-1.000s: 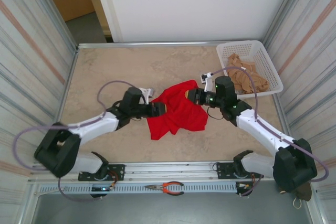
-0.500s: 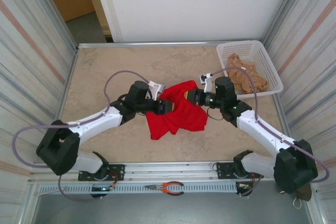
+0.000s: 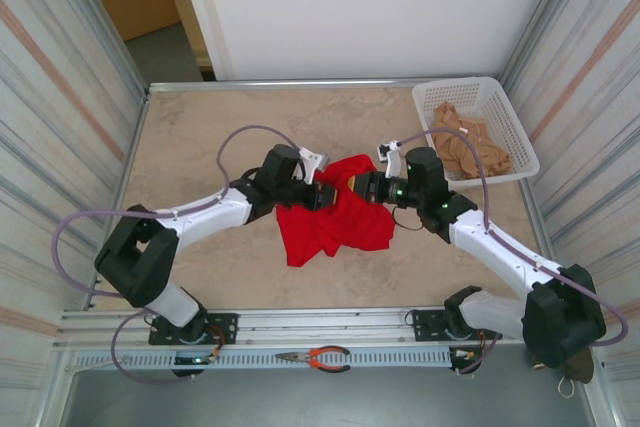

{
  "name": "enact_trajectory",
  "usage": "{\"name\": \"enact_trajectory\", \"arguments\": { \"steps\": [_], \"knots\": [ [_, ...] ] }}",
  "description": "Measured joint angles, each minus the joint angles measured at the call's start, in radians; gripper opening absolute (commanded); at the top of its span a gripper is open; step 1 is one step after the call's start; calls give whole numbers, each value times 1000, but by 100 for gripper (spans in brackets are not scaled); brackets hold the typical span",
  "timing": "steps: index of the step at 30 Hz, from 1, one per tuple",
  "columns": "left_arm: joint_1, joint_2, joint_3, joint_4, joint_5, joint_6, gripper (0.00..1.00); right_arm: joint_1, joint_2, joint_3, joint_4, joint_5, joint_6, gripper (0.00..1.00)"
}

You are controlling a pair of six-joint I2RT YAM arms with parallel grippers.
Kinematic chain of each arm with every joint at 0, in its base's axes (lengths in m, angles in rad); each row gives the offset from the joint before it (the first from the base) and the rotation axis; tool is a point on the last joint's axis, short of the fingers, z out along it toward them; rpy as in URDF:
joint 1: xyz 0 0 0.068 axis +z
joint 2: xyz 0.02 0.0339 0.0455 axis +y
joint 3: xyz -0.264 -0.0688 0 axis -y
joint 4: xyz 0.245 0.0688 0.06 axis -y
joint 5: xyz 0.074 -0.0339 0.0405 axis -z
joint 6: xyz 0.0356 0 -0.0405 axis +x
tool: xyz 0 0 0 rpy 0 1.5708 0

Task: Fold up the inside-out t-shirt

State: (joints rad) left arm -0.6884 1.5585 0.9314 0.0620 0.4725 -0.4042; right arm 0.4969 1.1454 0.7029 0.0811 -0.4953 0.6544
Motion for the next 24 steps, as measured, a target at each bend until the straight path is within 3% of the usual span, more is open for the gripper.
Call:
{"name": "enact_trajectory", "arguments": {
  "steps": [4, 8, 10, 13, 17, 24],
  "knots": [
    [44, -14, 63, -84, 53, 9, 0, -26, 32, 14, -6, 9, -3, 0],
    [131, -61, 200, -174, 174, -15, 0, -61, 119, 57, -18, 50, -11, 44],
    [175, -89, 280, -172, 261, -61, 0, -67, 173, 90, -23, 71, -12, 56],
    [207, -115, 355, -136, 376, -149, 0, -64, 237, 145, -33, 83, -15, 62],
    [218, -136, 359, -87, 437, -274, 0, -48, 218, 174, -72, 113, -19, 66],
    [249, -140, 301, -58, 416, -441, 0, 66, -41, 172, -230, 270, -39, 76]
  ]
}}
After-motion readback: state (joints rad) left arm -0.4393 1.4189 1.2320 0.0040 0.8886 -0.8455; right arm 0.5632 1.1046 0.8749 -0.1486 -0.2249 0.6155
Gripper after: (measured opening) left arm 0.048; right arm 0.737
